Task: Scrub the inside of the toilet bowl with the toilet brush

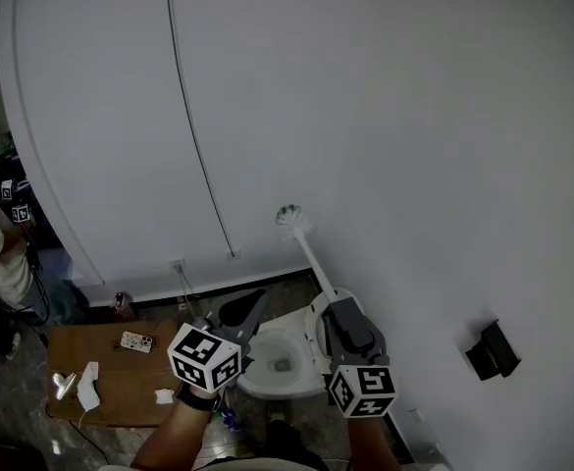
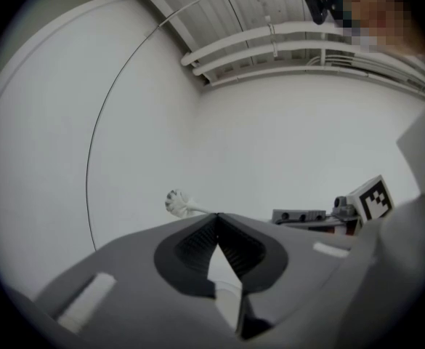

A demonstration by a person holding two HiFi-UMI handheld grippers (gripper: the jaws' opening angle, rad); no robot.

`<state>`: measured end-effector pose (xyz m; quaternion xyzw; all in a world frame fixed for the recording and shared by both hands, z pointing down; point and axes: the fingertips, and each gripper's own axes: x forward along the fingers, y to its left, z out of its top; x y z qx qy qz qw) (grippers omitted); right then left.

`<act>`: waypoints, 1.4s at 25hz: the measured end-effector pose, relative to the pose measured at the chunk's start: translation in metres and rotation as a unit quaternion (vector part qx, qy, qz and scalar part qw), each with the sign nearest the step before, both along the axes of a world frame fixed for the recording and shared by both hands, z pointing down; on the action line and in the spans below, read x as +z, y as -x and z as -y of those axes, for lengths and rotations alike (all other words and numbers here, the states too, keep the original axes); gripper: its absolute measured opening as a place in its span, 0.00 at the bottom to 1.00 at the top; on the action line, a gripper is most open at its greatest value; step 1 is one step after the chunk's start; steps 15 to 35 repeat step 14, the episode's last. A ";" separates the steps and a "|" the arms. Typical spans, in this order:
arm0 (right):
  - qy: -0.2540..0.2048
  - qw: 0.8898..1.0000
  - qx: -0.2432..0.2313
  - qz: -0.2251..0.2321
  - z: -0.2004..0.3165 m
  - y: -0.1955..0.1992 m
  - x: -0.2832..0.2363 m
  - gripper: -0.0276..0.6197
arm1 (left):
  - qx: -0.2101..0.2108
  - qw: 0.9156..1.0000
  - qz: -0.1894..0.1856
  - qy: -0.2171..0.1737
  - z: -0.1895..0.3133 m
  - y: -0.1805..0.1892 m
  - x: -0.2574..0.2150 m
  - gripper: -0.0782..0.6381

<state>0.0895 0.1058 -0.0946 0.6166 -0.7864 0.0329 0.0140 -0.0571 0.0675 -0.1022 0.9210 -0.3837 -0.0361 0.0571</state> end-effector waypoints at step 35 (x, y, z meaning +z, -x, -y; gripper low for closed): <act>-0.008 1.000 -0.003 0.003 -0.003 -0.003 0.000 0.30 | -0.004 1.000 0.001 -0.006 -0.003 -0.004 0.001 0.12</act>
